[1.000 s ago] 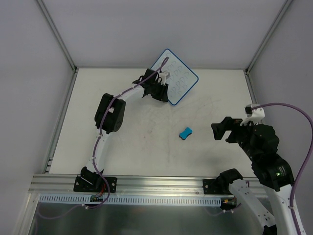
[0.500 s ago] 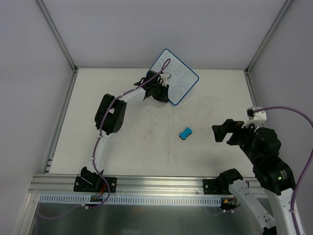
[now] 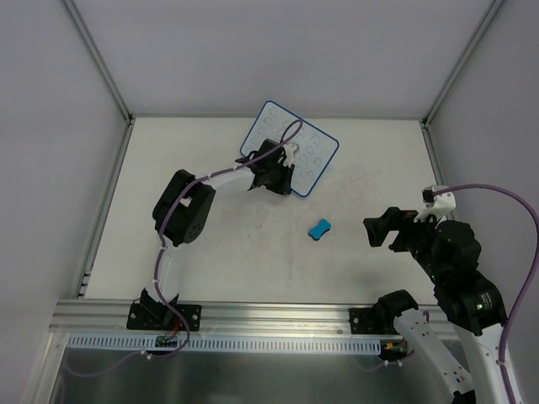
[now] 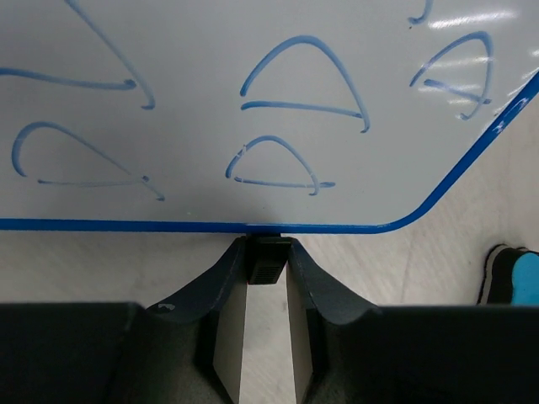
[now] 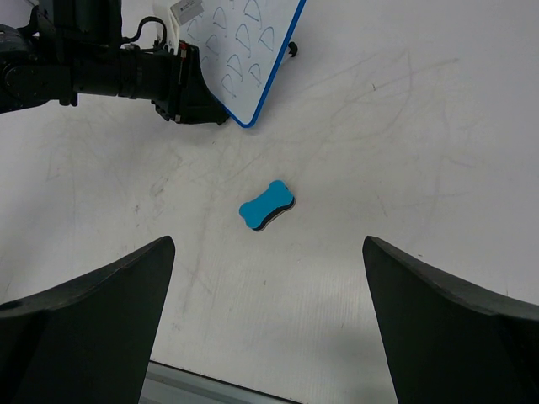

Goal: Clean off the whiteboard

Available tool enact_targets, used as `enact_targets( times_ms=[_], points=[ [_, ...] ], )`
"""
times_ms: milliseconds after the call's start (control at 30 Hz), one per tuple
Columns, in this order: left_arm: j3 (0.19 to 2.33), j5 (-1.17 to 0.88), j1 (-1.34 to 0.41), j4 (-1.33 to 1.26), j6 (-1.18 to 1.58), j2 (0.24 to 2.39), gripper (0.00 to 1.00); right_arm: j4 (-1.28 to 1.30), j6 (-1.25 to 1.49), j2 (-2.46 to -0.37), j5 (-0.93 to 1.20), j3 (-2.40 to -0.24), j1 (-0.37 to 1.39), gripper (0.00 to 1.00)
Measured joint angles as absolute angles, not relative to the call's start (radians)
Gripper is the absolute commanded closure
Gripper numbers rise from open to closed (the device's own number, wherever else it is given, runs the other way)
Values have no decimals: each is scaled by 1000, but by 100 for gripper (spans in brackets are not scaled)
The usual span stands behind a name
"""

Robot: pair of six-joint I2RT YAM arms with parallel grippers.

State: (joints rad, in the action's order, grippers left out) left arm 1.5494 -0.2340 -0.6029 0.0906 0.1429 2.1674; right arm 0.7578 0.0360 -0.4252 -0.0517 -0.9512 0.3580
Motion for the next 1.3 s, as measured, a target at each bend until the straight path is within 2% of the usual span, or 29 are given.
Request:
enact_targets(
  times_ms=[667,733,767,800,900,1000,1233,1300],
  points=[
    [1504,62,-856,120,514,2126,100,761,22,-418,-15,-898,358,1],
    [1496,74,-867,119,532,2120,91,762,22,-418,-5,-894,358,1],
    [1489,78,-870,120,539,2115,76,762,21,-418,1,-892,358,1],
    [1483,81,-871,121,543,2109,68,762,21,-418,5,-892,358,1],
    [1466,79,-874,149,567,2091,50,762,12,-420,14,-892,358,1],
    [1456,80,-883,177,579,2074,36,761,2,-426,19,-892,358,1],
    [1465,59,-909,201,523,1993,32,761,-8,-440,32,-892,358,1],
    [1487,31,-924,202,483,1991,28,761,-8,-440,33,-892,358,1]
  ],
)
